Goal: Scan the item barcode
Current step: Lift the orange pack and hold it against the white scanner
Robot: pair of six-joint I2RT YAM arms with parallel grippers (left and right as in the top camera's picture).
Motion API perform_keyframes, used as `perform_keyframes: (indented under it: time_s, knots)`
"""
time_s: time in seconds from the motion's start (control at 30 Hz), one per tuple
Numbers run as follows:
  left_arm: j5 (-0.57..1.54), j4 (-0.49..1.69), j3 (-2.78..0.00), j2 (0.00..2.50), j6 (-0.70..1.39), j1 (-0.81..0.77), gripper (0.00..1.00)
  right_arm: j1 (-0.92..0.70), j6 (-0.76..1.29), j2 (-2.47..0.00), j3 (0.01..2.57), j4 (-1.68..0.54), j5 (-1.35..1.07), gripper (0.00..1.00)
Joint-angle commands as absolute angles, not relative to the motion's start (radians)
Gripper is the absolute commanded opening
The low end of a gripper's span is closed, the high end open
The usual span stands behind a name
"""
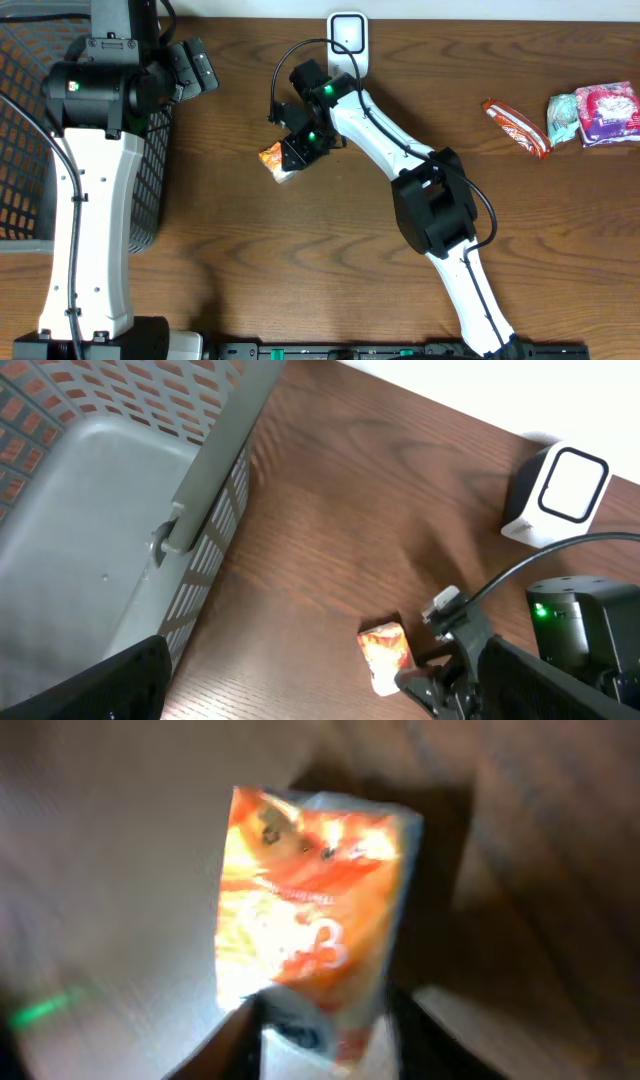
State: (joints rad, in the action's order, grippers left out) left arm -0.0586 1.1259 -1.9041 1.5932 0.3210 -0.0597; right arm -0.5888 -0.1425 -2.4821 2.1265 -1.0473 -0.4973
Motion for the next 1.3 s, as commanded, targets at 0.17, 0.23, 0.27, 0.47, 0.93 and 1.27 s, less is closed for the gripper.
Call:
perform_keyframes:
  time_s: [0.17, 0.23, 0.27, 0.47, 0.93, 1.27]
  knots:
    - [-0.065, 1.129, -1.908, 1.596, 0.326, -0.056, 0.98, -0.596, -0.064, -2.434, 2.131, -0.960, -0.417, 0.51]
    - [-0.064, 1.129, -1.908, 1.596, 0.326, -0.056, 0.98, -0.596, -0.065, -2.437, 2.131, -0.949, -0.417, 0.52]
    - [-0.065, 1.129, -1.908, 1.596, 0.326, -0.056, 0.98, -0.596, -0.065, -2.440, 2.131, -0.942, -0.417, 0.53]
    - [-0.065, 1.129, -1.908, 1.596, 0.326, -0.056, 0.98, -0.598, -0.065, -2.460, 2.127, -0.912, -0.476, 0.54]
    - [-0.065, 1.129, -1.908, 1.596, 0.326, -0.056, 0.98, -0.607, 0.016, -2.524, 2.135, -0.916, -0.494, 0.01]
    - [-0.064, 1.129, -1.908, 1.596, 0.326, -0.056, 0.98, -0.565, 0.030, -2.448, 2.321, -0.954, -0.281, 0.01]
